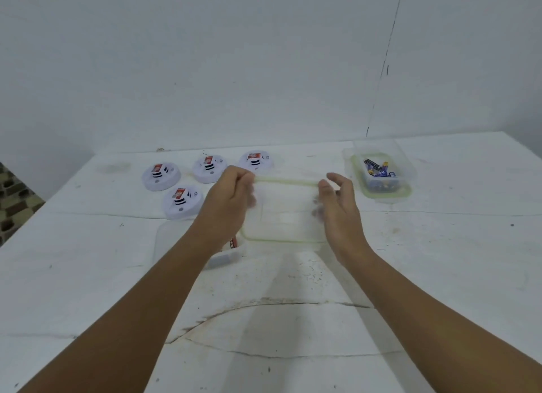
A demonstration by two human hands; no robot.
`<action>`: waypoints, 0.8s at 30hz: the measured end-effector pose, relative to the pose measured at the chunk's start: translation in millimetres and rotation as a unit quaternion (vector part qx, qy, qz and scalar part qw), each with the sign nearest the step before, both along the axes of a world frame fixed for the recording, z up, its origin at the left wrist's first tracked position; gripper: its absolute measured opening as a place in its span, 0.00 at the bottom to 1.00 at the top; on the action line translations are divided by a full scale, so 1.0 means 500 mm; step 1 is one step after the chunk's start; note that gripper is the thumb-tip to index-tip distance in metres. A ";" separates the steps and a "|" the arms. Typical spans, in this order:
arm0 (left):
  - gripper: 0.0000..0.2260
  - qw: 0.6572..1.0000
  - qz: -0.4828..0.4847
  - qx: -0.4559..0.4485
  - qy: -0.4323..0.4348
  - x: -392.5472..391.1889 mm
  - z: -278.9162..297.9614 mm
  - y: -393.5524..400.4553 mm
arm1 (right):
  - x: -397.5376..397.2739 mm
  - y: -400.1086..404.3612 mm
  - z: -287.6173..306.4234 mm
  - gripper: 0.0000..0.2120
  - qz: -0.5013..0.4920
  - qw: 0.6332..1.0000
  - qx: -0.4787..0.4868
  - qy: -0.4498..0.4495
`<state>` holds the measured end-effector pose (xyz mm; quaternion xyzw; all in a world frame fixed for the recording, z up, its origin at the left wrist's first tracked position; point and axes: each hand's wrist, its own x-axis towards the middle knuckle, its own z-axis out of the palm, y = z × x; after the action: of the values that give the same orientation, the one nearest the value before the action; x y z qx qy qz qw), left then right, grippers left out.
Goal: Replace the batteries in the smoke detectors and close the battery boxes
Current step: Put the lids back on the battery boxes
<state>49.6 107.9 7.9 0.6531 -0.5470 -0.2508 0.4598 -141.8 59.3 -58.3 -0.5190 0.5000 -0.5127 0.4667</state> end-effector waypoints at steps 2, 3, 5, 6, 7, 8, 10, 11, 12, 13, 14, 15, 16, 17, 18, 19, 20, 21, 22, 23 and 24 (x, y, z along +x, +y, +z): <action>0.11 0.998 0.046 0.003 0.039 0.023 0.006 0.002 | 0.017 0.000 0.008 0.07 0.029 1.000 -0.007 0.003; 0.11 0.996 0.063 0.003 0.056 0.038 0.010 0.005 | 0.030 0.001 0.016 0.05 0.047 0.999 -0.007 -0.006; 0.11 0.994 0.084 0.007 0.068 0.075 0.017 0.016 | 0.060 0.001 0.032 0.04 0.078 0.997 0.001 -0.029; 0.11 0.994 0.085 0.015 0.069 0.094 0.020 0.025 | 0.076 0.001 0.039 0.04 0.090 0.995 0.011 -0.040; 0.10 0.994 0.082 0.026 0.070 0.114 0.020 0.035 | 0.094 0.001 0.046 0.05 0.100 0.994 0.023 -0.046; 0.09 0.994 0.076 0.038 0.075 0.133 0.020 0.046 | 0.111 0.002 0.050 0.05 0.109 0.992 0.034 -0.046; 0.09 0.992 0.065 0.060 0.091 0.168 0.015 0.072 | 0.144 0.003 0.050 0.05 0.122 0.991 0.054 -0.026; 0.11 0.991 0.064 0.068 0.092 0.184 0.010 0.084 | 0.159 0.005 0.050 0.06 0.128 0.990 0.059 -0.009; 0.13 0.991 0.068 0.074 0.086 0.197 0.003 0.095 | 0.173 0.006 0.048 0.07 0.133 0.989 0.061 0.009; 0.14 0.991 0.076 0.077 0.074 0.209 -0.003 0.105 | 0.185 0.010 0.047 0.08 0.140 0.988 0.060 0.027; 0.13 0.991 0.087 0.077 0.062 0.220 -0.009 0.114 | 0.198 0.012 0.043 0.08 0.147 0.987 0.057 0.039; 0.12 0.991 0.100 0.076 0.055 0.231 -0.017 0.121 | 0.209 0.016 0.040 0.08 0.154 0.985 0.055 0.050; 0.12 0.989 0.112 0.076 0.050 0.242 -0.024 0.126 | 0.219 0.019 0.037 0.08 0.161 0.984 0.053 0.062; 0.11 0.988 0.122 0.078 0.046 0.252 -0.031 0.129 | 0.228 0.023 0.036 0.08 0.166 0.982 0.050 0.077; 0.11 0.987 0.128 0.083 0.042 0.262 -0.037 0.131 | 0.235 0.025 0.033 0.08 0.169 0.980 0.045 0.093; 0.11 0.987 0.130 0.090 0.038 0.270 -0.042 0.132 | 0.240 0.027 0.031 0.07 0.168 0.979 0.040 0.111; 0.11 0.986 0.130 0.101 0.033 0.277 -0.048 0.132 | 0.245 0.026 0.026 0.07 0.167 0.977 0.035 0.126; 0.12 0.985 0.129 0.112 0.025 0.284 -0.053 0.130 | 0.248 0.025 0.023 0.07 0.164 0.976 0.034 0.136; 0.13 0.984 0.128 0.121 0.016 0.289 -0.059 0.128 | 0.251 0.022 0.017 0.07 0.161 0.976 0.037 0.143; 0.14 0.983 0.127 0.130 0.004 0.290 -0.065 0.126 | 0.252 0.021 0.013 0.08 0.160 0.975 0.041 0.149; 0.14 0.983 0.127 0.131 -0.009 0.289 -0.071 0.124 | 0.252 0.020 0.008 0.09 0.158 0.974 0.045 0.153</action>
<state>194.2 170.1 -27.5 0.7740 -0.4257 -0.2542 0.3938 -16.1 69.3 -54.2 -0.6419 0.4995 -0.3239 0.4832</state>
